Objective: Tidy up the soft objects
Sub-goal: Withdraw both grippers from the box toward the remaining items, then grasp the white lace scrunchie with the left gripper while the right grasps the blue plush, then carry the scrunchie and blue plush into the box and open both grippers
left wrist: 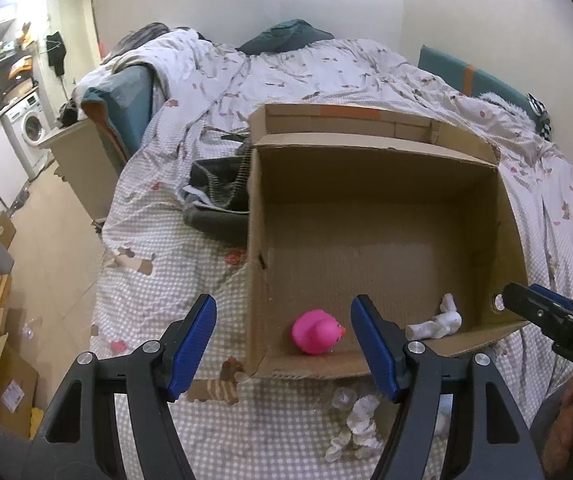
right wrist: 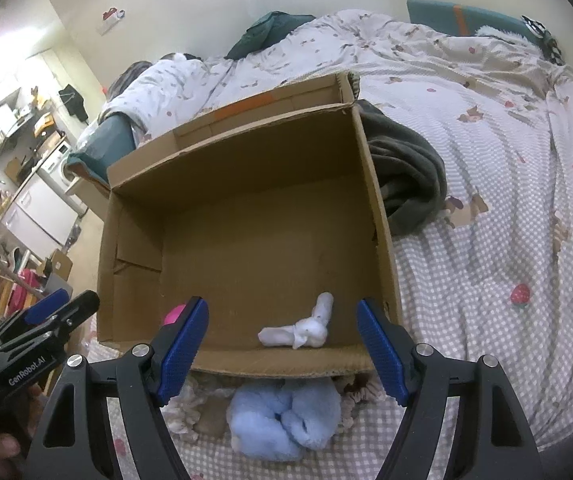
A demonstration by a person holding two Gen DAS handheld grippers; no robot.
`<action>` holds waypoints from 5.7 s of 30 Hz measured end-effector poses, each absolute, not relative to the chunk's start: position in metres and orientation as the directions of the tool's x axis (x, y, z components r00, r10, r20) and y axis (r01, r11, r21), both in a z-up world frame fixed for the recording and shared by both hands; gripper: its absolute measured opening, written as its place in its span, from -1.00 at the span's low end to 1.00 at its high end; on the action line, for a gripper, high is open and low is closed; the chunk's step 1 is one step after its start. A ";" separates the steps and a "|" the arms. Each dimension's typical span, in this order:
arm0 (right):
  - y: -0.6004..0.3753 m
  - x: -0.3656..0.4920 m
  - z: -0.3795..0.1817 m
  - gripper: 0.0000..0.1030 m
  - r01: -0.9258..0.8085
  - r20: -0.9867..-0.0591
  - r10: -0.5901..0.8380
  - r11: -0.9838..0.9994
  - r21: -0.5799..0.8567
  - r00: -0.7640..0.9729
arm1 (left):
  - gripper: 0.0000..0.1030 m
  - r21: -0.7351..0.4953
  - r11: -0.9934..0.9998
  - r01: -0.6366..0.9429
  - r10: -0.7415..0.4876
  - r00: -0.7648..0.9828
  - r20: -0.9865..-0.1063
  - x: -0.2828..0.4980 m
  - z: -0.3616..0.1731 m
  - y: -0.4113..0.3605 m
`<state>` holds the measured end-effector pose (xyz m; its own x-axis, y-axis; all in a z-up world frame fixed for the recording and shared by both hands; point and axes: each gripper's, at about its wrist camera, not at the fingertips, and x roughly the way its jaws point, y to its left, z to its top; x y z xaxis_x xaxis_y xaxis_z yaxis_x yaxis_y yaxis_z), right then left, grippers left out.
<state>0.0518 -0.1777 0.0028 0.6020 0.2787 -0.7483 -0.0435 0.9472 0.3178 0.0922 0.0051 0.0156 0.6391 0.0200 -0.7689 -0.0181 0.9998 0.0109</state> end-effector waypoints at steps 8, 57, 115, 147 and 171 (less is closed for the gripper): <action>-0.178 0.029 0.011 0.57 -0.055 -0.733 0.281 0.947 0.316 0.619 | 0.31 -0.015 0.998 -0.069 0.030 0.610 -0.792 0.072 0.014 0.017; -0.190 0.008 -0.037 0.57 0.109 -0.827 0.313 0.908 0.405 0.467 | -0.72 -0.248 0.968 0.031 -0.248 0.248 -0.937 0.077 -0.087 -0.028; -0.156 -0.032 0.009 -0.87 -0.140 -0.731 0.371 0.923 0.359 0.572 | -0.79 -0.194 0.974 -0.115 -0.116 0.483 -0.868 0.021 -0.021 0.022; -0.165 0.061 0.069 -0.87 -0.206 -0.597 0.365 0.925 0.319 0.715 | -0.79 -0.102 0.994 0.038 -0.102 0.641 -0.760 0.145 0.024 0.000; -0.142 0.074 0.006 -0.87 -0.178 -0.736 0.209 0.976 0.122 0.644 | -0.78 -0.041 0.999 0.027 -0.049 0.575 -0.817 0.146 -0.025 -0.006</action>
<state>0.0741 -0.1419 0.0057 0.6439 0.2094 -0.7359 -0.1777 0.9765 0.1224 0.1457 -0.0060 -0.0250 0.5747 -0.0490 -0.8169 0.0271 0.9988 -0.0408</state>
